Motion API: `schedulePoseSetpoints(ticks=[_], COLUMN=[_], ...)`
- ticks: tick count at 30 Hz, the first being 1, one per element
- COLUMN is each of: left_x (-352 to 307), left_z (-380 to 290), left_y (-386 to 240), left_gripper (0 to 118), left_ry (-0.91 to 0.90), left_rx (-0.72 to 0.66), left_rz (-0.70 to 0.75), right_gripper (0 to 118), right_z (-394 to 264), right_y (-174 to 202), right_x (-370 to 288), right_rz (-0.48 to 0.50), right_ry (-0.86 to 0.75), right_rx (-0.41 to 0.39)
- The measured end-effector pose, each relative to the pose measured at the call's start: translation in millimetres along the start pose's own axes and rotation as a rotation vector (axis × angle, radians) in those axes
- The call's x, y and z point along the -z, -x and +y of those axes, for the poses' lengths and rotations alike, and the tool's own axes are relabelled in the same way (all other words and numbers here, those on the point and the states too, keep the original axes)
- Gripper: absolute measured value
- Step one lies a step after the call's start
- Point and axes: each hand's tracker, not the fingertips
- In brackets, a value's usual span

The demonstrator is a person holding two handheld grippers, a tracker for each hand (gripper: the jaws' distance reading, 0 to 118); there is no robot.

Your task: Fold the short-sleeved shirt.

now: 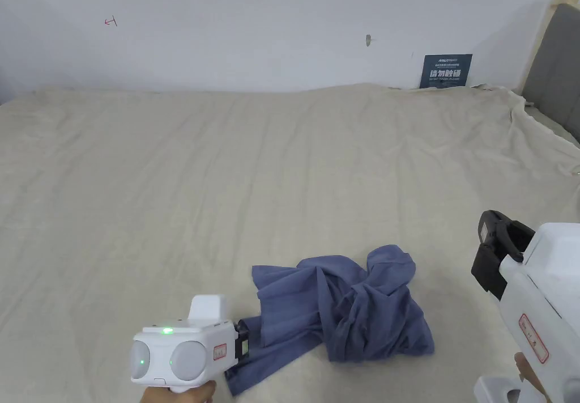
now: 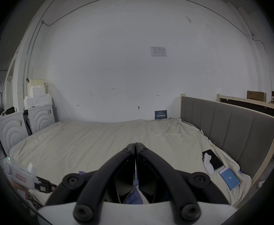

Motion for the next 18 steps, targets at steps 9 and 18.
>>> schedulePoseSetpoints(ticks=[9,18], left_x=[29,45], left_z=[-16,-27], left_y=[-7,-25], left_gripper=[87,43], left_ry=[0.113,0.138], left_rx=[-0.004,0.113], left_rz=[0.055,0.142], right_gripper=[0,0], right_z=[-5,-9], right_y=[6,12], right_x=[1,4], right_rz=[0.013,0.011], right_ry=[0.027,0.056], right_rx=[0.011,0.025])
